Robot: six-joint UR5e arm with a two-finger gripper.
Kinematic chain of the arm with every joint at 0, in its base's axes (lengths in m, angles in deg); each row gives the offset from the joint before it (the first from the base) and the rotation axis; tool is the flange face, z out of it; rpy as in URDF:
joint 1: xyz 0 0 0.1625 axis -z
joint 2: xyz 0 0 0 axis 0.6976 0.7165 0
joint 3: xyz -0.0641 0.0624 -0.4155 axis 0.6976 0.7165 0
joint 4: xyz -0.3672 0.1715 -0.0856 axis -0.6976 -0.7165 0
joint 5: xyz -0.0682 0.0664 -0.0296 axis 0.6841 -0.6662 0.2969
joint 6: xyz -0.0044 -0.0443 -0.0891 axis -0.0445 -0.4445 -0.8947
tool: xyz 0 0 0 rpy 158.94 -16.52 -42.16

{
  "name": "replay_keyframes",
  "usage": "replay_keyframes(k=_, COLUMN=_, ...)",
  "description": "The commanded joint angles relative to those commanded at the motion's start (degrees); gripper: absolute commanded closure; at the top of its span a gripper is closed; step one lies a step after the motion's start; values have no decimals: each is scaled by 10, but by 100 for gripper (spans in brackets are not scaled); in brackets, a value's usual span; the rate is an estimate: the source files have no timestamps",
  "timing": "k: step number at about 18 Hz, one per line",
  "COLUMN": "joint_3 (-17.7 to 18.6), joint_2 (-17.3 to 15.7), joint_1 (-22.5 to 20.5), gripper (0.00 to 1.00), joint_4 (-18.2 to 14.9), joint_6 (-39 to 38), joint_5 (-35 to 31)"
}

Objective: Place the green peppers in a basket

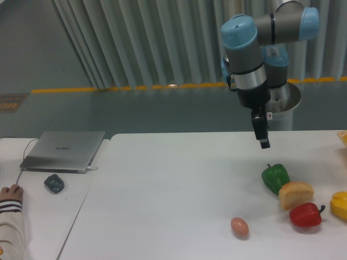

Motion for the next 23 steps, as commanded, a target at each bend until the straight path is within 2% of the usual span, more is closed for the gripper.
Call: replay_keyframes(k=23, joint_3=1, joint_2=10, joint_1=19, gripper=0, joint_4=4, joint_6=-3, joint_5=0)
